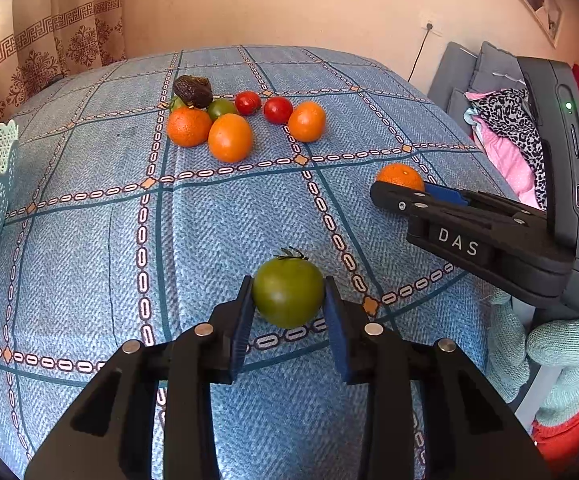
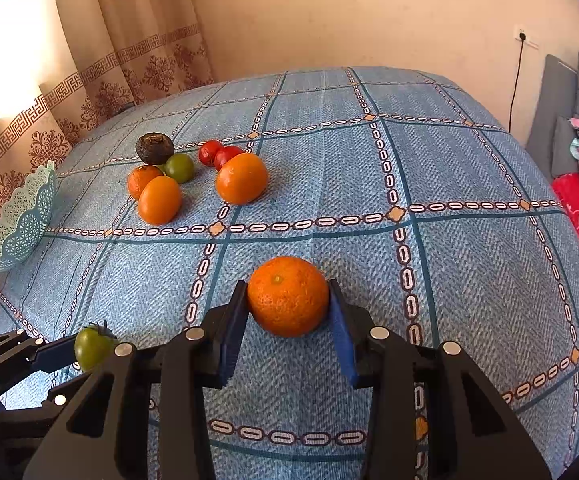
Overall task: Organize fruits
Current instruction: 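Carry both fruits into the light-blue lace basket and open both grippers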
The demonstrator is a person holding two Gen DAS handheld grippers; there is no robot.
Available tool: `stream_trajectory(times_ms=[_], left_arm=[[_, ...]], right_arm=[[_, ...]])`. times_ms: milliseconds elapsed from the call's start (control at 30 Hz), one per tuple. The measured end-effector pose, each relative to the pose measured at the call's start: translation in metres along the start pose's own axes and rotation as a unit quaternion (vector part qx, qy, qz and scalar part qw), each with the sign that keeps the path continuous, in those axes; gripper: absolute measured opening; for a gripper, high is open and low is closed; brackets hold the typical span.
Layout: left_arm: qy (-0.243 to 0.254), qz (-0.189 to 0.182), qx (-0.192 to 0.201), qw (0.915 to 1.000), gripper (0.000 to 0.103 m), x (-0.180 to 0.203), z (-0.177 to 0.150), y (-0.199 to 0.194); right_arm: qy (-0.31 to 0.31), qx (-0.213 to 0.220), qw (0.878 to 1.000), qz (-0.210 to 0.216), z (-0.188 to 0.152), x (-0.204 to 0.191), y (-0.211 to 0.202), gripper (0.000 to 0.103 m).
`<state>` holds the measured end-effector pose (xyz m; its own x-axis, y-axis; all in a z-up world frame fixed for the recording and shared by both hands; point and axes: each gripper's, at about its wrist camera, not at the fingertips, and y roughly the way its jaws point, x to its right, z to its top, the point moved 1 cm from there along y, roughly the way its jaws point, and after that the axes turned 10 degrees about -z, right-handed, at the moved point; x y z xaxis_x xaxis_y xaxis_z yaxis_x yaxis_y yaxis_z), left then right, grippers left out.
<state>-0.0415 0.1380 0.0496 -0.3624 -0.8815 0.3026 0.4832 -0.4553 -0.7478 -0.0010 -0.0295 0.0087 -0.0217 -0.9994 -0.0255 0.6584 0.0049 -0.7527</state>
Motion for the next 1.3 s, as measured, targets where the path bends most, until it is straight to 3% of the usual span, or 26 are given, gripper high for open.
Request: stream_trajectory(times_ms=[300, 533, 700, 1000, 1300], left_arm=[[-0.027, 0.073, 0.072, 0.9943, 0.035, -0.036, 0.013, -0.048], [-0.069, 0.158, 0.128, 0.9766, 0.035, -0.090, 0.017, -0.094], [-0.091, 0.218, 0.153, 0.9595, 0.035, -0.129, 0.015, -0.120], [-0.146, 0.254, 0.166, 0.9416, 0.035, -0.193, 0.000, -0.147], [-0.164, 0.260, 0.166, 0.9371, 0.035, -0.214, -0.009, -0.158]], right_arm=[[-0.015, 0.019, 0.999, 0.020, 0.005, -0.022, -0.023, 0.039], [-0.045, 0.030, 0.997, 0.054, 0.017, -0.062, -0.035, 0.039], [-0.064, 0.034, 0.994, 0.079, 0.025, -0.099, -0.041, 0.039], [-0.111, 0.049, 0.985, 0.125, 0.043, -0.174, -0.053, 0.039], [-0.139, 0.055, 0.974, 0.170, 0.056, -0.245, -0.057, 0.039]])
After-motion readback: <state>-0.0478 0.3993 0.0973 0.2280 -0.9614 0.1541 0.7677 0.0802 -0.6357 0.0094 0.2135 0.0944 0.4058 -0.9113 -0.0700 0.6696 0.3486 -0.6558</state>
